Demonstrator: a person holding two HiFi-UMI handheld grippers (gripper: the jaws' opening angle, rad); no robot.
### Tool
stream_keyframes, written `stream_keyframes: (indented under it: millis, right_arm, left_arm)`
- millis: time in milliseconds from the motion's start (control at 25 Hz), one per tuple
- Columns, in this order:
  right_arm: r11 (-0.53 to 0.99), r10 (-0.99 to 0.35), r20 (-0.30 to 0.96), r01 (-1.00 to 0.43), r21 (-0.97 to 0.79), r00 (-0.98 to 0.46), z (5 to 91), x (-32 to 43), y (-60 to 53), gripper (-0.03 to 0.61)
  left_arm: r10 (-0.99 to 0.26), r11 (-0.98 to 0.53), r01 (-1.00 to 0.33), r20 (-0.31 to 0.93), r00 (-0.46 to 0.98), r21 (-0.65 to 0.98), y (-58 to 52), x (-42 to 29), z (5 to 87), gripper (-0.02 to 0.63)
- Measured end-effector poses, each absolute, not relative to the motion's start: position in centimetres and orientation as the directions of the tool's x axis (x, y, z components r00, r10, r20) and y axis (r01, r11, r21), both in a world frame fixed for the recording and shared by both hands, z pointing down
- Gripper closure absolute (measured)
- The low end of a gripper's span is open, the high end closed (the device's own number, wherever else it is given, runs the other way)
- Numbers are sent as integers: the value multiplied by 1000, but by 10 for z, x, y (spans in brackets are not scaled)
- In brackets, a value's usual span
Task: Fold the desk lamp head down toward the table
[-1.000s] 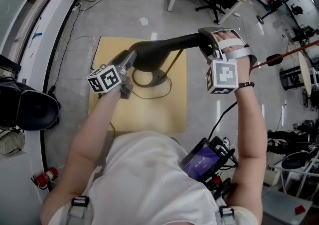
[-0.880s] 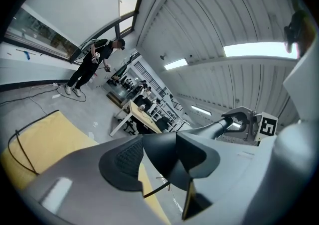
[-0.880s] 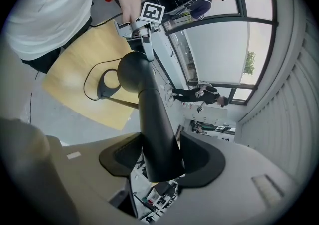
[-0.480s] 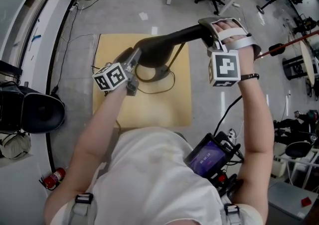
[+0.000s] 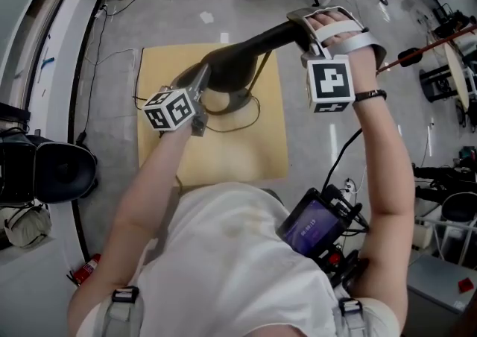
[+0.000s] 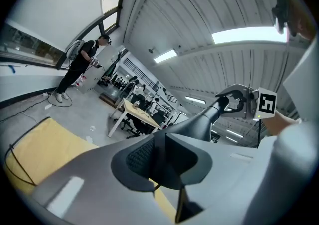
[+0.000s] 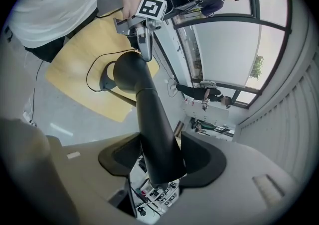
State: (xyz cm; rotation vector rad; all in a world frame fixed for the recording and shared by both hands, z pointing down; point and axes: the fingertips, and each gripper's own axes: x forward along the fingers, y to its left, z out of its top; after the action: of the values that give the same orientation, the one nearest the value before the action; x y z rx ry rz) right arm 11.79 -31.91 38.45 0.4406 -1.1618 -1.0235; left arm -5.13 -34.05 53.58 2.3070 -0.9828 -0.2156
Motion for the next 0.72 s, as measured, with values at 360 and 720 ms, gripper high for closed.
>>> stream_keyframes:
  millis: [360,720]
  right_arm:
    - [480,-852,522,432,763,24,387,119,-320,304]
    - [453,-872,489,335,826,-29,365,131,-325,278]
  left_arm:
    - [-686,-550,-610,108,720,571,-339,-52,538,541]
    - [-668,-567,-654,184,721,501,-331,-56,542,546]
